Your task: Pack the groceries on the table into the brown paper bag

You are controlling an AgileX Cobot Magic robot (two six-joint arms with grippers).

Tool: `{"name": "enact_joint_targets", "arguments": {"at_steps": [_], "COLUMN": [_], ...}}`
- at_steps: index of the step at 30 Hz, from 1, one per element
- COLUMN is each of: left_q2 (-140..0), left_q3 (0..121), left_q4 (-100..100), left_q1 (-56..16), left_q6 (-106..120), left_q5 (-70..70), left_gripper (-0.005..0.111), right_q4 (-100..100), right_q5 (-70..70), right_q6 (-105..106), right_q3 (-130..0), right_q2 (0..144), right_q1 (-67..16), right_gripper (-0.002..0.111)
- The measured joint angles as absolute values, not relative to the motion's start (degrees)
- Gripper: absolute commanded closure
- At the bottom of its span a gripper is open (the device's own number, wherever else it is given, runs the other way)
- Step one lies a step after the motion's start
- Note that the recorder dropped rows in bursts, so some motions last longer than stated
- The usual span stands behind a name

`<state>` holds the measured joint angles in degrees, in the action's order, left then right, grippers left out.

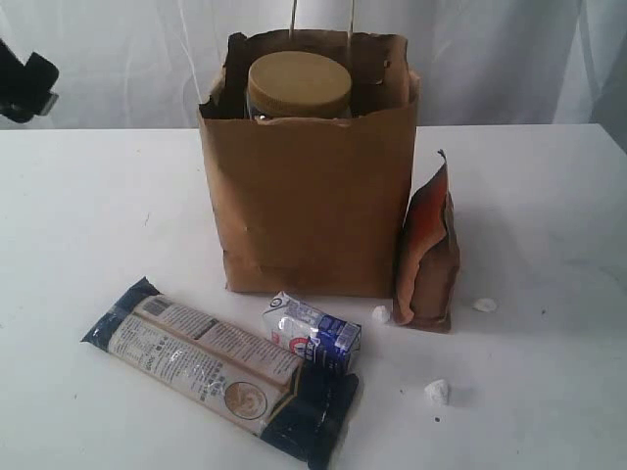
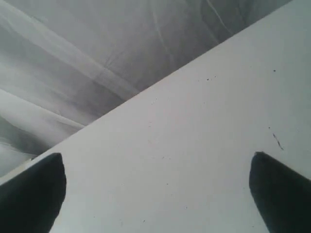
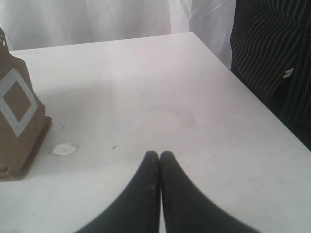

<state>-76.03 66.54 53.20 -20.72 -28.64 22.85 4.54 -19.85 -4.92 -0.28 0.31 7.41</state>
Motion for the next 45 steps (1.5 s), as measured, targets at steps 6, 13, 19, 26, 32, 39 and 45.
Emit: {"name": "enact_joint_targets", "arguments": {"at_steps": [6, 13, 19, 26, 32, 39, 45], "left_q2": [-78.66, -78.50, -70.87, -53.52, -32.76, -31.79, -32.76], "left_q3": [66.46, 66.20, 59.59, 46.21, 44.02, 39.12, 33.49], "left_q4": [60.58, 61.84, 57.49, 56.76, 56.76, 56.63, 55.46], "left_q1": [-20.72, -15.28, -6.77, 2.10, 7.81, 7.90, 7.90], "left_q6": [-33.55, -42.78, -52.04, -53.80, -56.38, -59.98, -65.79], "left_q5": [26.98, 24.42, 17.65, 5.71, 0.50, 3.40, -7.29], "left_gripper": [0.108, 0.107, 0.107, 0.107, 0.107, 0.107, 0.107], "right_q4": [4.54, 4.54, 4.54, 5.88, 4.75, 4.53, 4.63], "right_q5": [-19.85, -19.85, -19.85, -19.43, 5.63, 25.98, 39.40], "right_q6": [-4.92, -4.92, -4.92, -4.80, -6.41, -6.96, -0.83], "right_q3": [-0.28, -0.28, -0.28, -0.28, -0.05, -12.32, -41.27], "right_q2": [0.31, 0.31, 0.31, 0.31, 0.31, 2.34, 22.02], "right_q1": [7.41, 7.41, 7.41, 7.41, 7.41, 7.41, 7.41], "right_gripper": [0.108, 0.108, 0.108, 0.108, 0.108, 0.108, 0.108]}}
